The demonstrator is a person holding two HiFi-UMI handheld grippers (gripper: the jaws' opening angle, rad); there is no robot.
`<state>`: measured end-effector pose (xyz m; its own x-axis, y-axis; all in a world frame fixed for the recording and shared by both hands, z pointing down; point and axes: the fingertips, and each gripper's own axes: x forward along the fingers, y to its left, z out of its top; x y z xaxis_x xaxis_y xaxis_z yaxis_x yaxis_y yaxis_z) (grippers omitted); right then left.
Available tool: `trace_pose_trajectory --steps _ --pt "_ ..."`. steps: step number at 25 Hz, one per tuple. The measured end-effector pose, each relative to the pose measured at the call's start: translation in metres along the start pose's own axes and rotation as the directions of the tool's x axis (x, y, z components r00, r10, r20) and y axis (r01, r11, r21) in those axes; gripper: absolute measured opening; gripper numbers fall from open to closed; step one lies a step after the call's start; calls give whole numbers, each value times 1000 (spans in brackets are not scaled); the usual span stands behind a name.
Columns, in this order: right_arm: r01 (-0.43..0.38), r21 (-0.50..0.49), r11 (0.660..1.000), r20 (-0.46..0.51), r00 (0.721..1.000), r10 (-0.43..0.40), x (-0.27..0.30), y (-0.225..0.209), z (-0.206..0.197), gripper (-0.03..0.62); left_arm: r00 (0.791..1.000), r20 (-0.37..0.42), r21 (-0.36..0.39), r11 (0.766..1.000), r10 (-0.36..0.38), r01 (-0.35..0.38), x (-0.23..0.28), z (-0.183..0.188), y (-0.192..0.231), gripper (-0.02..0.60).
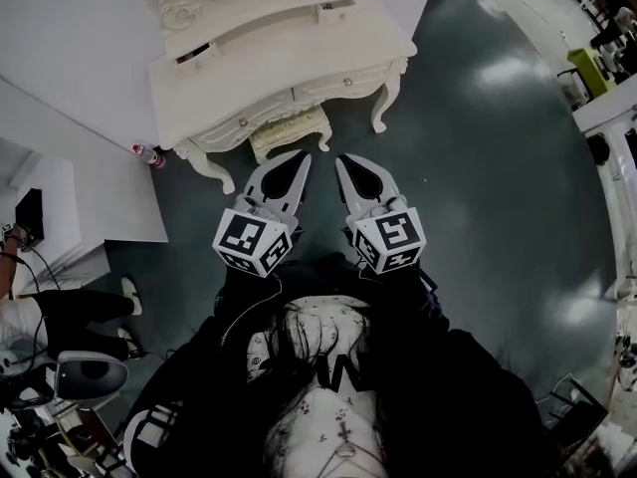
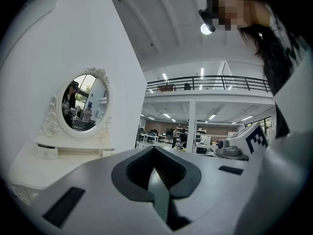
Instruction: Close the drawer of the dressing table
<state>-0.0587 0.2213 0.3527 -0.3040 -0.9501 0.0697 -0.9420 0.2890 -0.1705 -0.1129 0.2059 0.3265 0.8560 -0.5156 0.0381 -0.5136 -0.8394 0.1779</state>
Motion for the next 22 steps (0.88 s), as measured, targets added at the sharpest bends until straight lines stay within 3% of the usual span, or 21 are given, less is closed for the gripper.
trace_pose_trajectory --steps 13,22 --pt "-33 24 999 -17 999 34 0 -34 -8 8 999 -17 0 999 42 -42 26 -10 -8 0" --pt "-16 37 999 -27 999 17 57 -55 -14 8 998 -31 -7 999 48 -48 53 -13 49 0"
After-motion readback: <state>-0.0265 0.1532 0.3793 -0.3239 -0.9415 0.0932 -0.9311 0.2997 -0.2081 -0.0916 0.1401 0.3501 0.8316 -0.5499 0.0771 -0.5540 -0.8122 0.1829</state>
